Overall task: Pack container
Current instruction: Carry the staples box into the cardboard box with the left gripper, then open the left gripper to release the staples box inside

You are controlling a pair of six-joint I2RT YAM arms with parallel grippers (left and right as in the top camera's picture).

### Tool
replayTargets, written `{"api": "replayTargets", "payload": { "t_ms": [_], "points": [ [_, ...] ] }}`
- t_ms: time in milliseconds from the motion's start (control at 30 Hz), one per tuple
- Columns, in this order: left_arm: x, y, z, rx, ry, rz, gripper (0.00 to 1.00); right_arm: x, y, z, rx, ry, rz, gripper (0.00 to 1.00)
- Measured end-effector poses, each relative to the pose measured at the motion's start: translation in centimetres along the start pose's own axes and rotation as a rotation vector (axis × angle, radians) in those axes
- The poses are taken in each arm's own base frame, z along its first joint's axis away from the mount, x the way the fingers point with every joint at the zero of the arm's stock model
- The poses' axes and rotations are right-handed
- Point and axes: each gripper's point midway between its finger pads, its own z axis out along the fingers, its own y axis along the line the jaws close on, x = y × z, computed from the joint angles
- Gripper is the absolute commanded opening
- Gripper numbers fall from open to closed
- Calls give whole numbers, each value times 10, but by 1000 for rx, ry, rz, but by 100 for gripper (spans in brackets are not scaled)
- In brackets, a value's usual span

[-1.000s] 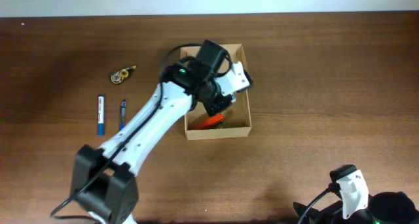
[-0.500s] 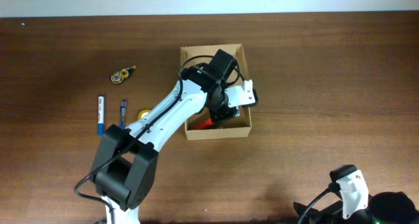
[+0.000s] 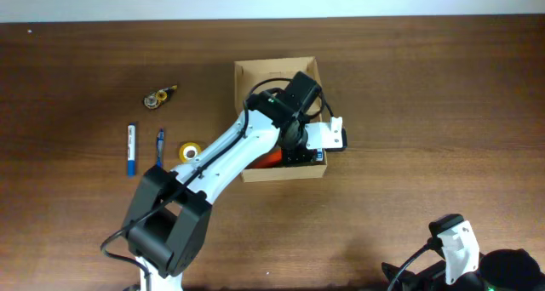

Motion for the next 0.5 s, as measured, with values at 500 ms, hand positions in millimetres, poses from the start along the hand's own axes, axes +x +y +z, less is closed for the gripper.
{"api": "replayTargets", "payload": {
  "t_ms": [500],
  "points": [
    [2, 2, 0, -13, 14, 7, 56, 0, 0, 0, 0, 0, 0, 99]
  ]
}}
